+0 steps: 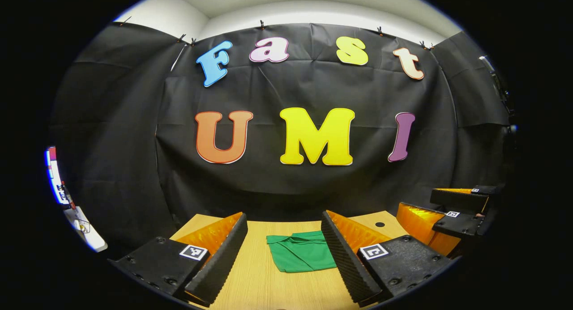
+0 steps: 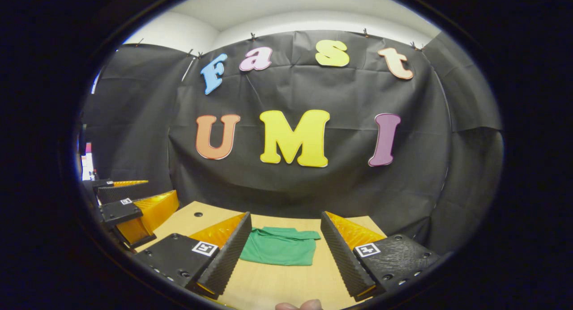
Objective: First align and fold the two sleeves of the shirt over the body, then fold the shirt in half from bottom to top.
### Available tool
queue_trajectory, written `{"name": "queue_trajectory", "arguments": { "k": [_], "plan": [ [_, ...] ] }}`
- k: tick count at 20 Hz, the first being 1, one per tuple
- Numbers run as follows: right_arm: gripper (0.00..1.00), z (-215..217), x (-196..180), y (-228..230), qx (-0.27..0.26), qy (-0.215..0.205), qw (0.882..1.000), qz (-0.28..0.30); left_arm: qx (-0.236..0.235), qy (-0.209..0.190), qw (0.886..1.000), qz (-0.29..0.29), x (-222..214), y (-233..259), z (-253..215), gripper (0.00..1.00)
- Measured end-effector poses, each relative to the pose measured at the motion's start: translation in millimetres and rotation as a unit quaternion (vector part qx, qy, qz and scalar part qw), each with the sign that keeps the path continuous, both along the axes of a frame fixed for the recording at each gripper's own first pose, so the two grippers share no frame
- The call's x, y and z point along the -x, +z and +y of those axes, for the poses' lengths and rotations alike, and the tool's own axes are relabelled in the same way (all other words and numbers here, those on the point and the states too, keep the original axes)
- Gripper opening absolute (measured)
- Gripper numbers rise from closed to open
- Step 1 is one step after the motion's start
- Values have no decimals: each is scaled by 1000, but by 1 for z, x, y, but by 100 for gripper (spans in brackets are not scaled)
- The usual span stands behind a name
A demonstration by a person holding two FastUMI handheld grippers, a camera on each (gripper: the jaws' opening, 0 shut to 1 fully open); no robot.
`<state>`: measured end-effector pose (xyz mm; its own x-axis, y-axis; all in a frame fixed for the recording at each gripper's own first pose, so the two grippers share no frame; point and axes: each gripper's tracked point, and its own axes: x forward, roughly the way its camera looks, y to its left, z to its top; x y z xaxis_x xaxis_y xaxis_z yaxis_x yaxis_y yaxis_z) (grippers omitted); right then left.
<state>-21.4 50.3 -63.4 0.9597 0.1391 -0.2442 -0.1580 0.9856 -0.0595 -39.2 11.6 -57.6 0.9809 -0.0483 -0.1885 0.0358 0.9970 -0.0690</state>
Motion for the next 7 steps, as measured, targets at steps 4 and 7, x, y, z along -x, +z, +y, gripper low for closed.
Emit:
{"name": "queue_trajectory", "arguments": {
  "k": [4, 7],
  "plan": [
    [95, 6, -3, 0, -5, 2, 1000, 0, 0, 4, 1000, 1, -4, -2, 5, 100],
    [94, 7, -6, -1, -7, 2, 1000, 3, -3, 10, 1000, 2, -8, -3, 9, 100]
  ]
}}
